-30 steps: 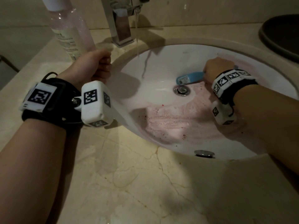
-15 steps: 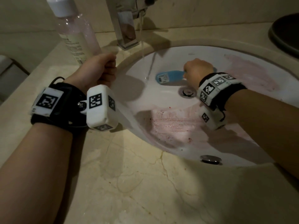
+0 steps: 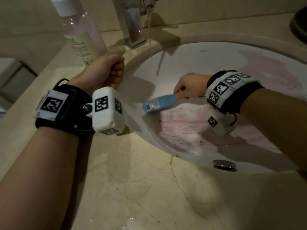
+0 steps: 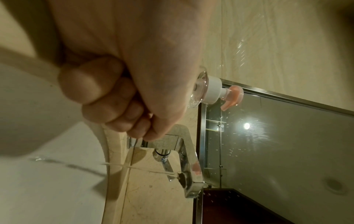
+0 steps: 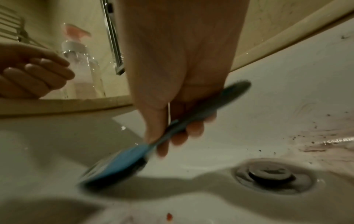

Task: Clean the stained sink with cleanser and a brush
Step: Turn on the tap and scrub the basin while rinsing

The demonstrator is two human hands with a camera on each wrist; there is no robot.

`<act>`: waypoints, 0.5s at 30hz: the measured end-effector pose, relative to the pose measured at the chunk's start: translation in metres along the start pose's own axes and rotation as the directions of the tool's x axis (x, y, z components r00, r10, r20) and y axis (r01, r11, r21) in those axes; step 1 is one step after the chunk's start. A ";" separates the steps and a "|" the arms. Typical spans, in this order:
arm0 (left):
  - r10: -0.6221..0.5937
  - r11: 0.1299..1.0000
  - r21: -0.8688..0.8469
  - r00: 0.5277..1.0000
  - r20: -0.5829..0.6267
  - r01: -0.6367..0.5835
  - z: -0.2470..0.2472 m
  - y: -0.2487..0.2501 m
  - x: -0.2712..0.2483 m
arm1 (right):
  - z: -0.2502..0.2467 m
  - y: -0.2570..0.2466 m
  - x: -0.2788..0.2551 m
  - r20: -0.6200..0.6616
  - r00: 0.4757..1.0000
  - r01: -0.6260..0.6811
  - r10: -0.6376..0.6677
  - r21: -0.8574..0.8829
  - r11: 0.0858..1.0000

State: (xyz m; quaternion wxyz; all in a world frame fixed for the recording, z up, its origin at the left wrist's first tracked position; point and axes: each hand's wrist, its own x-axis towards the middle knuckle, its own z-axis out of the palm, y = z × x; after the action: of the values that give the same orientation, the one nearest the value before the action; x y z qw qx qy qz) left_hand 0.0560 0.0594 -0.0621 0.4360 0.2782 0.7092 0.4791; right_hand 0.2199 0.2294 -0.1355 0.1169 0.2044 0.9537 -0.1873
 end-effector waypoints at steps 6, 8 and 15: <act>0.002 1.000 0.012 1.000 -0.007 -0.002 0.001 0.001 -0.001 | 0.000 0.000 -0.003 0.452 0.892 -0.087 -0.014 0.201 0.976; 0.004 1.000 0.016 1.000 -0.004 -0.004 0.001 0.001 -0.001 | -0.001 0.004 0.000 0.271 0.960 -0.090 0.061 0.094 0.992; 0.002 1.000 0.014 1.000 0.007 -0.002 0.002 0.001 -0.002 | -0.009 0.012 -0.006 0.052 0.977 -0.199 0.208 -0.135 0.971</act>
State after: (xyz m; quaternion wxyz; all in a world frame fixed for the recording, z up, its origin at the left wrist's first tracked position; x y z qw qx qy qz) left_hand 0.0590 0.0593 -0.0605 0.4359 0.2835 0.7109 0.4735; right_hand 0.2288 0.2417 -0.1294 0.1797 0.2870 0.9334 -0.1189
